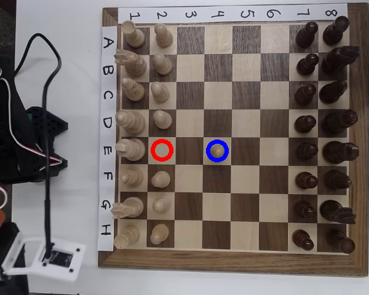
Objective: Move the piece to destination
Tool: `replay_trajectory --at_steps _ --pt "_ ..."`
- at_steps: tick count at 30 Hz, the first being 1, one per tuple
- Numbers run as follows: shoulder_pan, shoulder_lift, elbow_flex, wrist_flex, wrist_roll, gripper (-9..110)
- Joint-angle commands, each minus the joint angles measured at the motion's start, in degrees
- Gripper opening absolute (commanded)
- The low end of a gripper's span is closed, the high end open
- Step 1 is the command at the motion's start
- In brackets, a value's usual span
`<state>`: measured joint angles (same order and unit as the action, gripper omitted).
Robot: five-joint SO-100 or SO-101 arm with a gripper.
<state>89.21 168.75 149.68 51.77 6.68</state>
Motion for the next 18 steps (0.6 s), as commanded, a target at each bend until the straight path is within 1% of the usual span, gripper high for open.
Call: replay_trajectory --at_steps 1,8,18 --pt "0.26 3.25 3.16 -0.88 -0.44 0" --pt "-0.09 10.20 11.51 0.44 0.26 1" --pt "3.52 16.08 19.25 0.44 0.62 0"
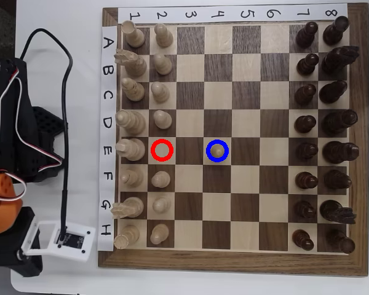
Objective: Move the piece to destination
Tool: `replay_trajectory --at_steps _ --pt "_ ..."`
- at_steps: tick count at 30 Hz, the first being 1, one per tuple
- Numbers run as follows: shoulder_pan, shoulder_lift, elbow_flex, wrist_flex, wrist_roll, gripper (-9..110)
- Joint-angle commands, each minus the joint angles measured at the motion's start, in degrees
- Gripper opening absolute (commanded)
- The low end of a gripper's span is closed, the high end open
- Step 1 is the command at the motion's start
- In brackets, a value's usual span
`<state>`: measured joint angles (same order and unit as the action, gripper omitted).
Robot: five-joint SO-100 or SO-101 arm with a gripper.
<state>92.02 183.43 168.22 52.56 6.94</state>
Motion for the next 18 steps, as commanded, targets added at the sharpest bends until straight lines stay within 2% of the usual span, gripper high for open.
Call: replay_trajectory --at_steps 1,13,18 --pt "0.97 1.85 1.32 -0.53 0.35 0" --pt "2.37 11.60 8.26 4.92 0.53 0" --pt "3.25 12.74 12.04 3.78 0.44 0"
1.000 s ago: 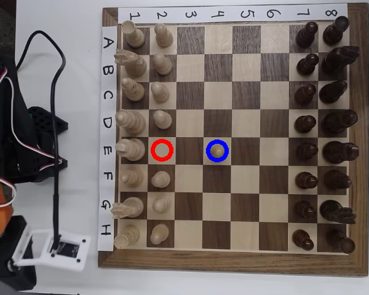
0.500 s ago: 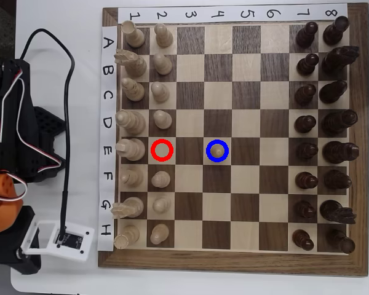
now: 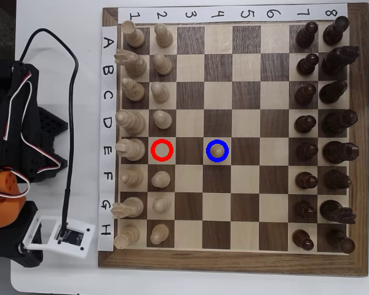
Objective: Move the piece to destination
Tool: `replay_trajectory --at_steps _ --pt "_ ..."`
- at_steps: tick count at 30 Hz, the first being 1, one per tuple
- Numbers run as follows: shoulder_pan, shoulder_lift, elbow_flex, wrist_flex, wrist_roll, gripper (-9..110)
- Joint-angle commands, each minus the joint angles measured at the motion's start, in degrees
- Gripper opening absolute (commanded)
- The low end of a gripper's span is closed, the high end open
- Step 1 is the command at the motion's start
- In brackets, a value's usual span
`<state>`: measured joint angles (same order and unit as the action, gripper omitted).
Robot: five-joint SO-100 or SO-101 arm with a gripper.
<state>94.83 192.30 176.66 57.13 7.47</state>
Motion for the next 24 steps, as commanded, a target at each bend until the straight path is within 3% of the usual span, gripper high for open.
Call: replay_trajectory --at_steps 1,24 --pt "0.79 3.87 4.13 -0.88 -0.44 0" --pt "-1.93 3.87 1.67 8.26 -2.81 0"
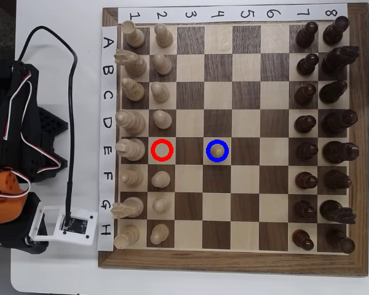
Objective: Move the piece to destination
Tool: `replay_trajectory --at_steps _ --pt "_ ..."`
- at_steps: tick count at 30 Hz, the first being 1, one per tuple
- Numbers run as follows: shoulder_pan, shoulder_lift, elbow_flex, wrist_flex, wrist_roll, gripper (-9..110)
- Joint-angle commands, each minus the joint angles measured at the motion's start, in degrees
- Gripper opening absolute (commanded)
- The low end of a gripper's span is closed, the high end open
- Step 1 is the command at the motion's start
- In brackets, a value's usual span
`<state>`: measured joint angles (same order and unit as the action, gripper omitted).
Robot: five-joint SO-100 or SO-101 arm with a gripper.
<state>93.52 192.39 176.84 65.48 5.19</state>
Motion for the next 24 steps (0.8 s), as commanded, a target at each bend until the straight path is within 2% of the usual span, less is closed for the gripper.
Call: replay_trajectory --at_steps 1,11,24 --pt "-0.79 3.78 1.49 -0.18 -0.70 0" --pt "-2.11 3.78 1.76 -1.32 -3.43 0" --pt "4.04 3.78 2.02 -2.37 -1.67 0"
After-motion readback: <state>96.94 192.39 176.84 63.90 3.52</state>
